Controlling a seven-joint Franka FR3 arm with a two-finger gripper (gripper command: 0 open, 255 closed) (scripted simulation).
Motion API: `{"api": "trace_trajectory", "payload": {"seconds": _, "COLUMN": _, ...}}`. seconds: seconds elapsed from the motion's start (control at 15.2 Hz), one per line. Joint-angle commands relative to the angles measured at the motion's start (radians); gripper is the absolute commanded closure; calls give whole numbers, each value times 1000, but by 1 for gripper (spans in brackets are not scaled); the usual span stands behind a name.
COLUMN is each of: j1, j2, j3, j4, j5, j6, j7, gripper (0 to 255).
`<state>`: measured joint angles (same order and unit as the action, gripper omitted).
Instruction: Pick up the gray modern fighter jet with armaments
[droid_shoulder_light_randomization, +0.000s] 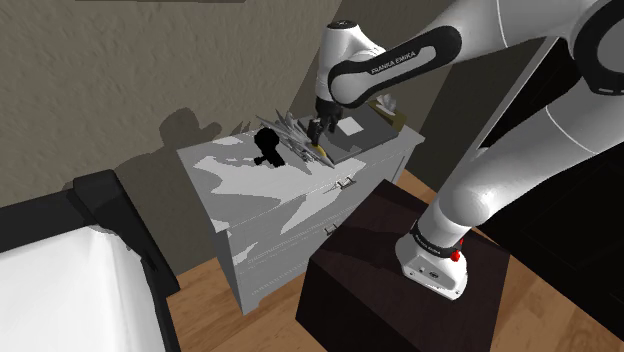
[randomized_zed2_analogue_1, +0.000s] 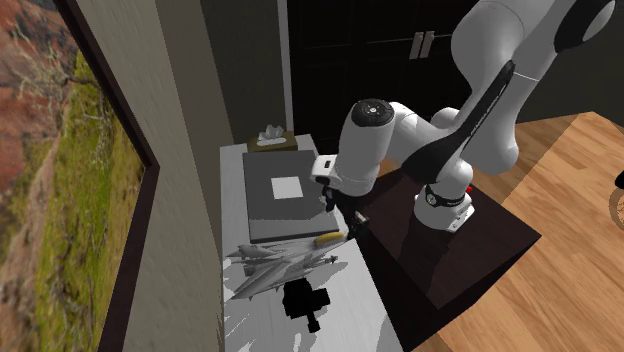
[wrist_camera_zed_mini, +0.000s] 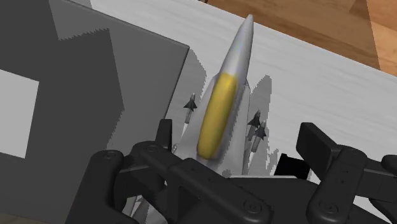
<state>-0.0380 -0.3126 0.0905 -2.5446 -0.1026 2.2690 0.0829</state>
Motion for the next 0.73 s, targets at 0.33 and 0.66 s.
{"api": "trace_trajectory", "payload": {"seconds": 0.33, "j1": -12, "j2": 124, "j3": 8, "j4": -16, "j5": -42, "j6": 133, "j7": 24, "gripper": 0}}
{"api": "trace_trajectory", "payload": {"seconds": 0.66, "j1": -16, "j2": 163, "j3": 9, "j4": -32, "j5": -57, "j6": 187, "j7": 38, "gripper": 0}}
